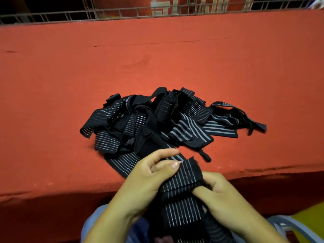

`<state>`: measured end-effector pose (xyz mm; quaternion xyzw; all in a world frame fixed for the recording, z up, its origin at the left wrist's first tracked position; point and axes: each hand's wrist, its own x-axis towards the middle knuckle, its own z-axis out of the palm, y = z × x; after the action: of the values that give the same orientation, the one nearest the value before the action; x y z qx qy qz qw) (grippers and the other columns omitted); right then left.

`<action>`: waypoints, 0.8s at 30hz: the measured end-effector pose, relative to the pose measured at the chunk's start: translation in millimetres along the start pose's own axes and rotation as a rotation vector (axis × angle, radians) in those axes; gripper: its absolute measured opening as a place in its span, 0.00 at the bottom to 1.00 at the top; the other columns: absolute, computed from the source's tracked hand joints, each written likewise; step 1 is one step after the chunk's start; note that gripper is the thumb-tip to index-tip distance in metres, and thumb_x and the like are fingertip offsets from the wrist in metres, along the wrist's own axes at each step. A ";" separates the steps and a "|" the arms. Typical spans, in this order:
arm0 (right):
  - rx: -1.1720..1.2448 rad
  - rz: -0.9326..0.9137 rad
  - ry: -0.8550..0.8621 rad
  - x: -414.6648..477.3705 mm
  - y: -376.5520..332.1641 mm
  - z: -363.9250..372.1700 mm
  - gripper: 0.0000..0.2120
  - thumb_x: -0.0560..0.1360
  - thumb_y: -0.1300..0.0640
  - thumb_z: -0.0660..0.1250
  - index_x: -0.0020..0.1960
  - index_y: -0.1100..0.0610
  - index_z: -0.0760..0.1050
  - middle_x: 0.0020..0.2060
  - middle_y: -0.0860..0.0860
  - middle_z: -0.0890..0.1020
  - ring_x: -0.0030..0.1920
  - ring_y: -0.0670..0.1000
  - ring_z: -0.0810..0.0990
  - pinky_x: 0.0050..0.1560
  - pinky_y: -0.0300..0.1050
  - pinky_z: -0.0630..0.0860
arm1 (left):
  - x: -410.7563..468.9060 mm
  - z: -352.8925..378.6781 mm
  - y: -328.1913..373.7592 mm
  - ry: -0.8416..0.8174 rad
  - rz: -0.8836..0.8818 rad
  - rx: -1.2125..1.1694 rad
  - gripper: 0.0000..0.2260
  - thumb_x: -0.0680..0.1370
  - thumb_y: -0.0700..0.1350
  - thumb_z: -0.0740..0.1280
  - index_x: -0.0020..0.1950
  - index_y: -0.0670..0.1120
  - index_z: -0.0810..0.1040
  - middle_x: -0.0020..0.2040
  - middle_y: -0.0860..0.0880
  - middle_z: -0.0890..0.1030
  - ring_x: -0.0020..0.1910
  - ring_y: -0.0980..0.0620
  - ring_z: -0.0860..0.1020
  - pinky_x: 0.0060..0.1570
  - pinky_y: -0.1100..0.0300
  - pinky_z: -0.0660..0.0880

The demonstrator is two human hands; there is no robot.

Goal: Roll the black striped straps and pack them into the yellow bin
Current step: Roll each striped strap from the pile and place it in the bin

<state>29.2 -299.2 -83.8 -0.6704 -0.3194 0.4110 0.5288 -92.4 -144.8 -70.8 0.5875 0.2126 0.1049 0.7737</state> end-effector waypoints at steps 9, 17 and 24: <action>0.059 -0.070 -0.041 -3.4 1.8 1.2 0.16 0.70 0.45 0.70 0.48 0.58 0.82 0.41 0.50 0.84 0.44 0.48 0.81 0.47 0.46 0.76 | -27.0 4.3 2.6 0.053 0.438 0.802 0.23 0.76 0.46 0.77 0.69 0.59 0.77 0.65 0.63 0.79 0.66 0.61 0.77 0.64 0.68 0.71; -0.120 -0.212 0.015 -9.6 -2.5 9.5 0.16 0.83 0.44 0.62 0.62 0.50 0.82 0.55 0.50 0.87 0.58 0.54 0.85 0.60 0.60 0.79 | -26.7 4.8 -9.5 0.292 0.717 0.918 0.08 0.78 0.48 0.72 0.56 0.50 0.84 0.56 0.61 0.84 0.57 0.64 0.82 0.57 0.71 0.74; -0.135 -0.166 -0.032 -13.6 -0.5 4.2 0.15 0.84 0.43 0.61 0.58 0.49 0.83 0.52 0.49 0.87 0.55 0.51 0.85 0.56 0.51 0.80 | -20.3 -0.3 -9.1 0.546 0.511 0.762 0.06 0.82 0.48 0.67 0.46 0.53 0.80 0.38 0.58 0.83 0.36 0.60 0.80 0.35 0.70 0.71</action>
<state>19.2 -308.9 -80.8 -0.6690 -0.4091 0.3541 0.5096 -111.3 -155.5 -75.4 0.8111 0.2794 0.3543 0.3721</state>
